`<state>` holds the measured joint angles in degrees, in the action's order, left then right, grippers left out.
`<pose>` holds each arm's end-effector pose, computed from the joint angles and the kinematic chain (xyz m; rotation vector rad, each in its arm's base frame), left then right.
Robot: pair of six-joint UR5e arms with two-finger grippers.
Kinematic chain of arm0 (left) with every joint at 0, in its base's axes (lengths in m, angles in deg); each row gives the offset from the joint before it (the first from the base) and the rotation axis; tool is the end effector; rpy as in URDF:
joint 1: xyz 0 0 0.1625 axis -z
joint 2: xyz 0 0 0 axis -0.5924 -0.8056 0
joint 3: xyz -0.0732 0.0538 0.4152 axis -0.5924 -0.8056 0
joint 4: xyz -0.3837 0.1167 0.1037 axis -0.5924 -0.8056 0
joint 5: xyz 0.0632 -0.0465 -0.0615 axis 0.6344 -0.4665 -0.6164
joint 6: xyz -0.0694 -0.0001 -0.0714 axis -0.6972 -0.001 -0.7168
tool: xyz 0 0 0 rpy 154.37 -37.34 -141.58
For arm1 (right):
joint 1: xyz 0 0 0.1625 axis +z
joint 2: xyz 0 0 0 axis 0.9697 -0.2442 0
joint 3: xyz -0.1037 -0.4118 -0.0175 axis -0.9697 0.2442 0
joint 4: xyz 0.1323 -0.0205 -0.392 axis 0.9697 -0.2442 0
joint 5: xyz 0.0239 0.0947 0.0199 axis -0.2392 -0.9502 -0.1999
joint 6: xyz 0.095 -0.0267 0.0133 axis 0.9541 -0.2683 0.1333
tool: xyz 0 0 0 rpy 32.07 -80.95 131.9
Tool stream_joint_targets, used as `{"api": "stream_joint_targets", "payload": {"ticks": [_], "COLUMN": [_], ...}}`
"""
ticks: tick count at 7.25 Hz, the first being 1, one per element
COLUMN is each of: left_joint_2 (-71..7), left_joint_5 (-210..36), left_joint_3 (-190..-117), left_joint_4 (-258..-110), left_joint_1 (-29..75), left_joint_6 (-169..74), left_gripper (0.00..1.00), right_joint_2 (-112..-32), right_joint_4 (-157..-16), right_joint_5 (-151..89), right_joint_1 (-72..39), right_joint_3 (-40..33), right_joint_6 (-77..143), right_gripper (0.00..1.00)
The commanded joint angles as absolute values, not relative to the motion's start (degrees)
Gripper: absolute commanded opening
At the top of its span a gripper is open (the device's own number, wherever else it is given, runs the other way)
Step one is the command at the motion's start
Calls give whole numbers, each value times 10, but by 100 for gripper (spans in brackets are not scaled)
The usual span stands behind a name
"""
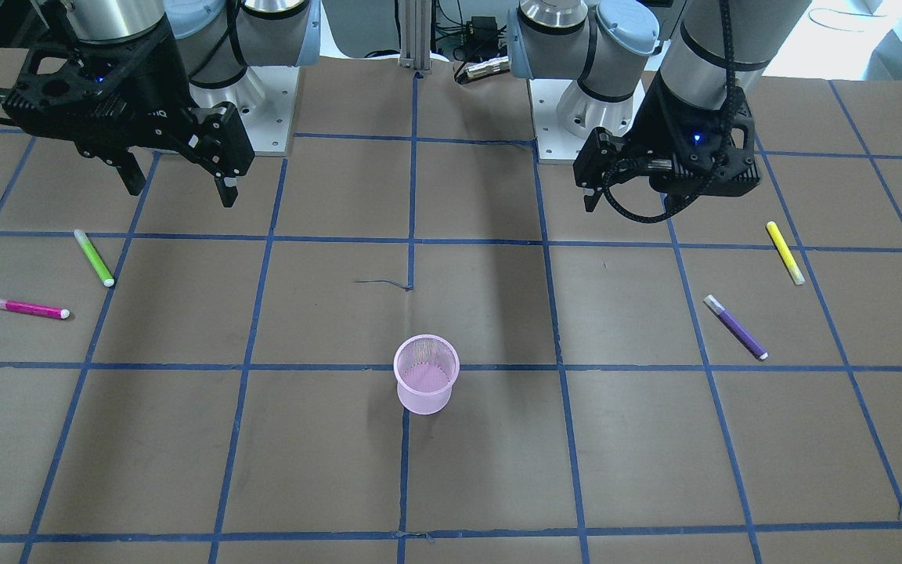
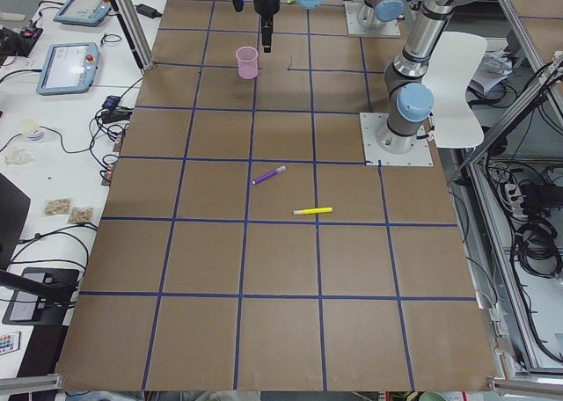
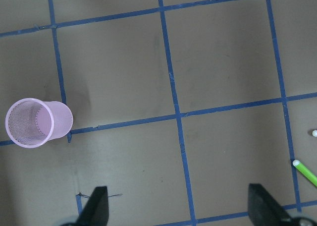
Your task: Insert purple and pink pens into pink cup
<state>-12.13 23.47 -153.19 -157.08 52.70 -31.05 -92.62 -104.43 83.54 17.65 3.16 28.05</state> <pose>-0.1267 -0.4918 0.4827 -0.0153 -3.1243 -0.0119 0.1616 -0.4939 0.5313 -0.2230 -3.1209 0.2401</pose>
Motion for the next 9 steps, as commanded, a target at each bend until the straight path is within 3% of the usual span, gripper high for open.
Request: {"api": "stream_joint_targets", "payload": {"ticks": [1, 6, 9], "left_joint_2": [-119, -122, -126], "left_joint_5": [234, 238, 237], "left_joint_3": [-1532, -1533, -1534], "left_joint_4": [-1567, -1567, -1560], "left_joint_1": [526, 522, 515], "left_joint_6": [-306, -305, -305], "left_gripper": [100, 100, 100], "right_joint_2": [-926, -927, -930], "right_joint_4": [-1045, -1027, -1003], "right_joint_5": [836, 836, 837], "right_joint_1": [177, 176, 167], "right_joint_3": [32, 42, 40], "right_joint_6": [282, 269, 72], "right_gripper": [100, 100, 100]}}
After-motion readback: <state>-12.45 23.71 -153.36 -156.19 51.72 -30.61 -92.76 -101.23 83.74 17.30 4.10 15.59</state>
